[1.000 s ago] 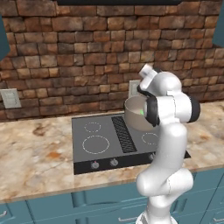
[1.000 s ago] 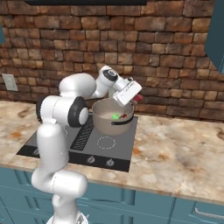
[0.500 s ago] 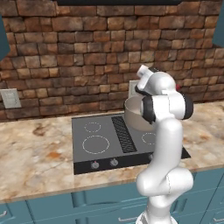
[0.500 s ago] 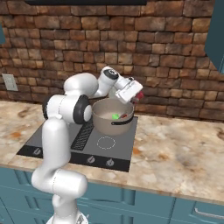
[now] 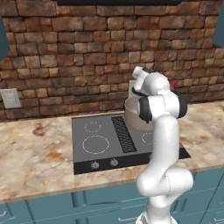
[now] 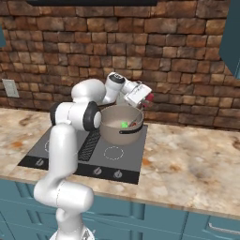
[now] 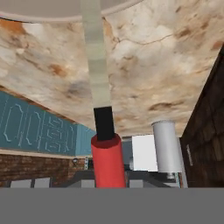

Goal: Put the corn and bell pepper in the pot. Retrieve the spatula and lightly stir the vegetables in the pot.

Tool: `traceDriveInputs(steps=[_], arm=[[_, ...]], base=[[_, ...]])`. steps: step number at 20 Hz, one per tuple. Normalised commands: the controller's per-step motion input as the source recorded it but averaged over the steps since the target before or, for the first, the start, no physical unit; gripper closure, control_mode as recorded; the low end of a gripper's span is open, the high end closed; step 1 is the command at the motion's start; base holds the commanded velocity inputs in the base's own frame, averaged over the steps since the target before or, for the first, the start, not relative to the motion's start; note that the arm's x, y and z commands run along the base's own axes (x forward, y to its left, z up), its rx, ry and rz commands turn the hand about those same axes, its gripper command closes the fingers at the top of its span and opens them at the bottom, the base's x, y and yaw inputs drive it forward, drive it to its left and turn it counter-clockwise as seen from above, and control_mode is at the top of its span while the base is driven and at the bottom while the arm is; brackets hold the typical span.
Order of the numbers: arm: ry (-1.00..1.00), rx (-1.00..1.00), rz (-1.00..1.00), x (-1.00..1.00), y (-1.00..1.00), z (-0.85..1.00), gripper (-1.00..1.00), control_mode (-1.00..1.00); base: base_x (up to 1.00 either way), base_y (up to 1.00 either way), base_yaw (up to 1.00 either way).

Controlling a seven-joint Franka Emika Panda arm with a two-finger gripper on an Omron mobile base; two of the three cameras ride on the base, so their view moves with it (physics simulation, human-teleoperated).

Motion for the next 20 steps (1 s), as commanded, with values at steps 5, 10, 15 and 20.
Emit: traceDriveInputs(steps=[5,10,15,20], arm=[[0.00,-0.06,0.12,0.19,0.00,-0.03,1.00,-1.00],[-0.18,0.00,0.12,0.04,-0.14,0.00,1.00,-1.00],[-0.04,-0.02,0.13,0.18,0.00,0.00,1.00,-1.00],[0.01,-0.11,0.14,0.00,-0.01,0.09,1.00,-1.00]], base=[[0.00,0.00,0.00],[0.00,0.00,0.00],[0.00,0.00,0.00],[0.00,0.00,0.00]])
